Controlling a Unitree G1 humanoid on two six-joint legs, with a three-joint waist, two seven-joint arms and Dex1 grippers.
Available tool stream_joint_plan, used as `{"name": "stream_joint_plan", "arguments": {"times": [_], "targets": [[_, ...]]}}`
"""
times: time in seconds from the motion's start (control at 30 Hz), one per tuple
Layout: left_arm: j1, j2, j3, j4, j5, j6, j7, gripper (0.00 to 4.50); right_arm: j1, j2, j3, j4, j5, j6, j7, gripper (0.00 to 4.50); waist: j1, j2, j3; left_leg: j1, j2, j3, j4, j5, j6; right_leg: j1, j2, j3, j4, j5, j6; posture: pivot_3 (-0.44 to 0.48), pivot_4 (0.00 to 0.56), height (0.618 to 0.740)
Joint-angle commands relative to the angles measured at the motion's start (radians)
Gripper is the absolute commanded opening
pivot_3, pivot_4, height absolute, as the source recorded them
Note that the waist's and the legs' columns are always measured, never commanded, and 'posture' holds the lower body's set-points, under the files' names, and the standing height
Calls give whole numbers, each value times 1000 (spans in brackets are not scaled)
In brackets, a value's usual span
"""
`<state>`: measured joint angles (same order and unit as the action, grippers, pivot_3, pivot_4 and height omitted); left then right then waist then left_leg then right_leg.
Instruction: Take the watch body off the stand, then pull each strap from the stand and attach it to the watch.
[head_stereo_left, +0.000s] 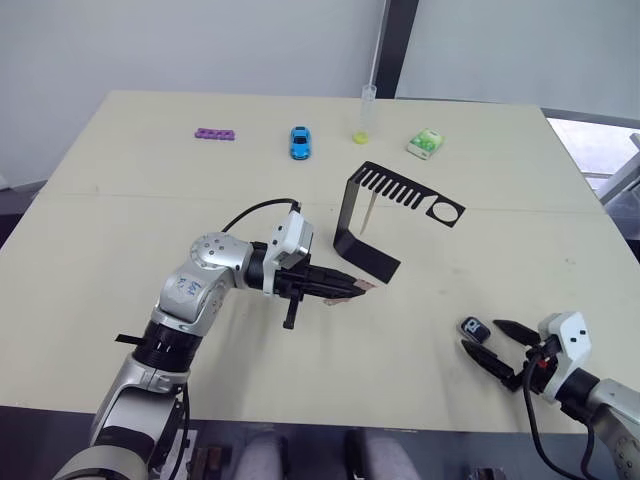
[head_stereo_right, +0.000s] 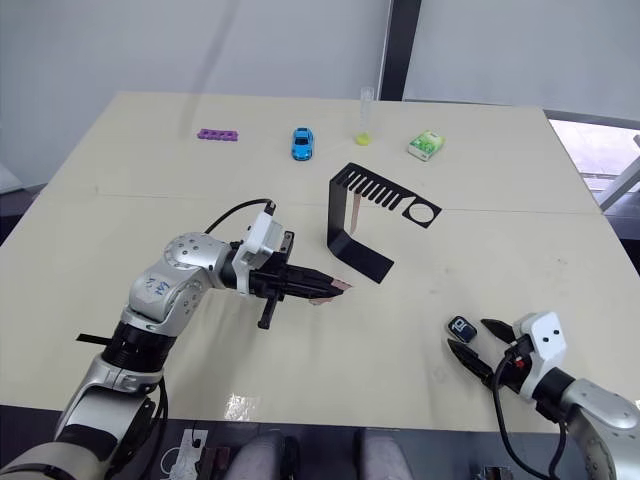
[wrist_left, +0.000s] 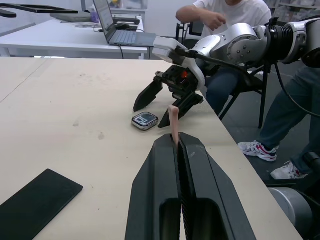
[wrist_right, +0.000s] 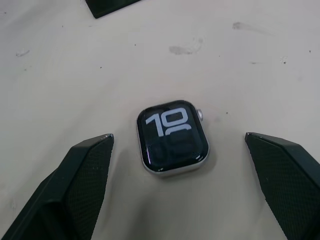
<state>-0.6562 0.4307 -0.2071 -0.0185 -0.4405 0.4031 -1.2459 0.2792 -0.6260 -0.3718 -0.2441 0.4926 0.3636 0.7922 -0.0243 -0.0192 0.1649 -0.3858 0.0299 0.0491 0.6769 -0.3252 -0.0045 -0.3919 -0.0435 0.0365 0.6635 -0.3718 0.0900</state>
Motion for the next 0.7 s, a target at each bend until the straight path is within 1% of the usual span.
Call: {"name": "stream_joint_plan", "arguments": {"times": [0.03, 0.27, 0.7], "targets": [[-9, -2, 7, -19, -10, -6, -1, 0, 0, 0, -1, -9, 2, -18, 10, 4468, 1, 0, 0, 0, 0, 0, 0, 0, 0, 0, 0, 0, 0, 0, 0, 0, 150, 740], [-8, 1, 8, -22, -9, -3, 1, 0, 15, -6, 19, -3, -36, -51, 5, 4468, 1, 0, 0, 0, 0, 0, 1, 0, 0, 0, 0, 0, 1, 0, 0, 0, 150, 740], [-10, -6, 6, -15, -5, -11, 9, 0, 2, -17, 39, 20, -83, -76, 10, 4468, -1, 0, 0, 0, 0, 0, 2, 0, 0, 0, 0, 0, 1, 0, 0, 0, 150, 740]]}}
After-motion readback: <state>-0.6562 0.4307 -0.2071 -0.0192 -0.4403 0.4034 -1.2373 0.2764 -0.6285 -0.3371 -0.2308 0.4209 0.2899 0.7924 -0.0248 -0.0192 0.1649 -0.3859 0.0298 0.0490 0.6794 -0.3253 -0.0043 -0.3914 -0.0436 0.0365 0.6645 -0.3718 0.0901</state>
